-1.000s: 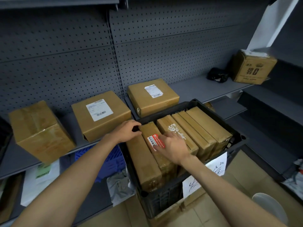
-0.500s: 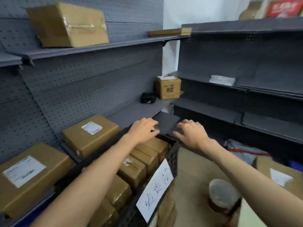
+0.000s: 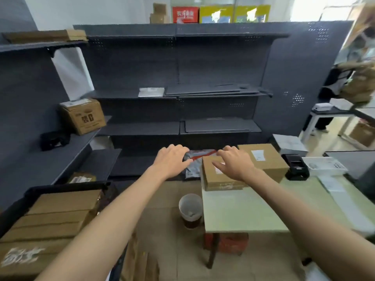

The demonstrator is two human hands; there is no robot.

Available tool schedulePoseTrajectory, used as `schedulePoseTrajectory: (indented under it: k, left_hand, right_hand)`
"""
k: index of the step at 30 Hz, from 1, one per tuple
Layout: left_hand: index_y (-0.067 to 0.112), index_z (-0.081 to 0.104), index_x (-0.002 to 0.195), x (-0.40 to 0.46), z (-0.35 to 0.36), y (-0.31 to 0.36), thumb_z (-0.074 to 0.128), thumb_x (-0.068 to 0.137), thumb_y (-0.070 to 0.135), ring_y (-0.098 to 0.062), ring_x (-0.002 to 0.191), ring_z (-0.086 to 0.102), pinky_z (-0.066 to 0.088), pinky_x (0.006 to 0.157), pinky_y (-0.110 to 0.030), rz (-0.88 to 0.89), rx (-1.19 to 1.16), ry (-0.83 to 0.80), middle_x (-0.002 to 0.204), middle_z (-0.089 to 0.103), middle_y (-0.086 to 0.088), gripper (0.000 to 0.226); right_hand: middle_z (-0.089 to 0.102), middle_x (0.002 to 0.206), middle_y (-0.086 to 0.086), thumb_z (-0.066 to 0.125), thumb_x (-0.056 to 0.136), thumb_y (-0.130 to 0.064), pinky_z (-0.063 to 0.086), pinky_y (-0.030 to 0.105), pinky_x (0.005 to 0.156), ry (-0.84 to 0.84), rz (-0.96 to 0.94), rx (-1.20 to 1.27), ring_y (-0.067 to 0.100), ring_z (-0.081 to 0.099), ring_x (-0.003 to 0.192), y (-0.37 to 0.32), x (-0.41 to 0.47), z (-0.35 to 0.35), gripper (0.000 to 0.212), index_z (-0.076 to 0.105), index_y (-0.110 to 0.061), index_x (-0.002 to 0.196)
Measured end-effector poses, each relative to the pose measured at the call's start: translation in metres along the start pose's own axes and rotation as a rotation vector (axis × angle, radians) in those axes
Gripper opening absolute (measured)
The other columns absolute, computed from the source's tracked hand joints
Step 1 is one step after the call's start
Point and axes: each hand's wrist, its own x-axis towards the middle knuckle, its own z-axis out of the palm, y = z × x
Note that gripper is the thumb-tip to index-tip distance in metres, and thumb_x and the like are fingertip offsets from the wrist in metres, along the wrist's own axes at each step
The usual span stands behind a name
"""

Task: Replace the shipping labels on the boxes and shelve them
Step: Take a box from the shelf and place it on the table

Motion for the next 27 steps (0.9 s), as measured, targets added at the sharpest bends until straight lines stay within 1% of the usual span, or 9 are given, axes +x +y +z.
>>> schedulePoseTrajectory:
  k: [2, 4, 6, 11, 16, 19, 23, 27]
  left_hand:
    - [0.022, 0.055, 0.138, 0.018, 0.006, 0.030, 0.046, 0.101, 0.052, -0.025, 0.120, 0.056, 0.047, 0.096, -0.043, 0.039, 0.002, 0.008, 0.135, 0.060, -0.002, 0.048]
    - [0.022, 0.057, 0.134, 0.036, 0.013, 0.060, 0.047, 0.101, 0.052, -0.025, 0.116, 0.058, 0.049, 0.093, -0.043, 0.068, 0.026, 0.017, 0.130, 0.063, -0.002, 0.046]
    - [0.022, 0.057, 0.135, 0.055, 0.022, 0.089, 0.046, 0.101, 0.051, -0.026, 0.115, 0.058, 0.048, 0.093, -0.043, 0.095, 0.054, 0.005, 0.128, 0.063, -0.002, 0.047]
    - [0.023, 0.054, 0.139, 0.110, 0.049, 0.160, 0.043, 0.101, 0.053, -0.026, 0.119, 0.055, 0.045, 0.094, -0.042, 0.127, 0.062, -0.045, 0.132, 0.060, -0.002, 0.049]
    - [0.021, 0.055, 0.137, 0.173, 0.073, 0.233, 0.043, 0.102, 0.051, -0.027, 0.122, 0.055, 0.045, 0.096, -0.042, 0.112, 0.048, -0.073, 0.133, 0.059, -0.004, 0.048]
    - [0.020, 0.057, 0.133, 0.212, 0.091, 0.268, 0.044, 0.101, 0.052, -0.027, 0.120, 0.057, 0.047, 0.094, -0.042, 0.091, 0.064, -0.093, 0.132, 0.061, -0.005, 0.047]
    - [0.019, 0.061, 0.129, 0.249, 0.117, 0.303, 0.047, 0.099, 0.048, -0.028, 0.115, 0.060, 0.049, 0.090, -0.042, 0.048, 0.017, -0.114, 0.128, 0.064, -0.006, 0.044]
    - [0.019, 0.065, 0.125, 0.278, 0.144, 0.314, 0.048, 0.099, 0.043, -0.028, 0.111, 0.063, 0.053, 0.087, -0.041, 0.007, -0.023, -0.125, 0.124, 0.067, -0.005, 0.039]
  right_hand:
    - [0.062, 0.118, 0.003, 0.044, 0.095, -0.055, 0.047, 0.037, 0.085, -0.005, 0.044, -0.018, 0.024, 0.059, 0.107, 0.032, -0.013, -0.001, 0.045, 0.061, -0.021, 0.118]
    - [0.063, 0.114, 0.003, 0.044, 0.095, -0.056, 0.044, 0.034, 0.078, -0.010, 0.081, -0.039, 0.024, 0.059, 0.103, 0.063, -0.022, -0.002, 0.043, 0.062, -0.021, 0.111]
    - [0.062, 0.115, 0.003, 0.044, 0.096, -0.055, 0.042, 0.033, 0.075, -0.006, 0.114, -0.039, 0.024, 0.059, 0.104, 0.092, -0.027, -0.002, 0.041, 0.062, -0.021, 0.109]
    - [0.062, 0.116, 0.005, 0.042, 0.098, -0.050, 0.047, 0.037, 0.084, 0.000, 0.158, -0.026, 0.026, 0.059, 0.106, 0.176, -0.026, 0.010, 0.041, 0.064, -0.020, 0.115]
    - [0.062, 0.118, 0.006, 0.043, 0.096, -0.050, 0.049, 0.040, 0.085, -0.004, 0.167, -0.041, 0.027, 0.059, 0.107, 0.272, -0.010, 0.026, 0.041, 0.064, -0.020, 0.115]
    - [0.061, 0.119, 0.007, 0.042, 0.096, -0.048, 0.048, 0.040, 0.087, -0.016, 0.168, -0.030, 0.027, 0.058, 0.107, 0.324, -0.002, 0.036, 0.041, 0.063, -0.020, 0.117]
    - [0.059, 0.122, 0.007, 0.041, 0.097, -0.047, 0.046, 0.040, 0.086, -0.061, 0.168, -0.024, 0.028, 0.057, 0.108, 0.380, 0.009, 0.055, 0.042, 0.061, -0.018, 0.120]
    - [0.058, 0.123, 0.008, 0.040, 0.098, -0.049, 0.045, 0.040, 0.085, -0.128, 0.162, -0.014, 0.028, 0.055, 0.110, 0.414, 0.025, 0.083, 0.045, 0.059, -0.016, 0.123]
